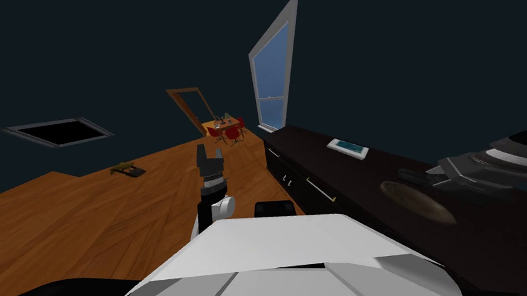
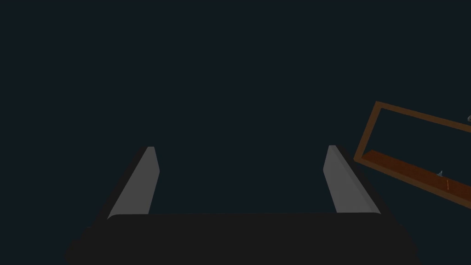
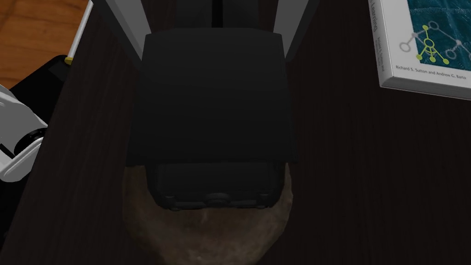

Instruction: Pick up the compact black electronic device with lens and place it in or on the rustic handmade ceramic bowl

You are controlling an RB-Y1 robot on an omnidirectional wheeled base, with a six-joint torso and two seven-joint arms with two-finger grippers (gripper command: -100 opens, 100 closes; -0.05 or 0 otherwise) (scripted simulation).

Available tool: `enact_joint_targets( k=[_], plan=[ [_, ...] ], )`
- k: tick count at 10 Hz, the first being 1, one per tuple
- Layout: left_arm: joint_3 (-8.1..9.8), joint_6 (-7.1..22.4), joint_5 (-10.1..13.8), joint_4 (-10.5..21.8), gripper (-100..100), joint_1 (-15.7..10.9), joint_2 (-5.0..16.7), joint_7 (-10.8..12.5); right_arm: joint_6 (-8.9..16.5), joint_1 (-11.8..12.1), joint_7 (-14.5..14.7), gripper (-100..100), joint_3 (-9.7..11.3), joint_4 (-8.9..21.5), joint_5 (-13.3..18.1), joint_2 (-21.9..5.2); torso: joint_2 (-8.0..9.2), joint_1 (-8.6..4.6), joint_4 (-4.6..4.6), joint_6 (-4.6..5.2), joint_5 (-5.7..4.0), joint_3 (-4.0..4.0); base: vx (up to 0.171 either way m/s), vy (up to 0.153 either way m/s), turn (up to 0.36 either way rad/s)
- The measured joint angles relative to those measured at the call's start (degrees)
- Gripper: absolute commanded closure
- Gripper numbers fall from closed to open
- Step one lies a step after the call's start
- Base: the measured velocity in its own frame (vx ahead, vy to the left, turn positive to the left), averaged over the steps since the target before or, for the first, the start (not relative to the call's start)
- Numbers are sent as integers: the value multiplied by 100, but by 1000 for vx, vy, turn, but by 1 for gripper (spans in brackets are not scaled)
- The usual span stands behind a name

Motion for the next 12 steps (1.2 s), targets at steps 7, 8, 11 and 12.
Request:
enact_joint_targets(
  k=[7,8,11,12],
  plan=[
    [-1,0,0,-1,0,2,-1,0,-202,193,208,-100,29,57,-163,-23,-58,58,-13,-6,16,-34,-19,-27,16],
    [-1,0,0,-1,0,2,-1,0,-202,193,208,0,29,57,-163,-22,-59,58,-14,-6,16,-34,0,0,0],
    [-1,0,0,0,0,1,-1,0,-352,96,138,-100,92,28,-294,-234,-38,46,-9,-8,15,-22,-63,-36,71],
    [-1,0,0,0,0,1,-1,0,-445,66,111,-100,98,65,-334,-293,-37,45,-8,-5,14,-22,-59,-39,64]
  ],
)
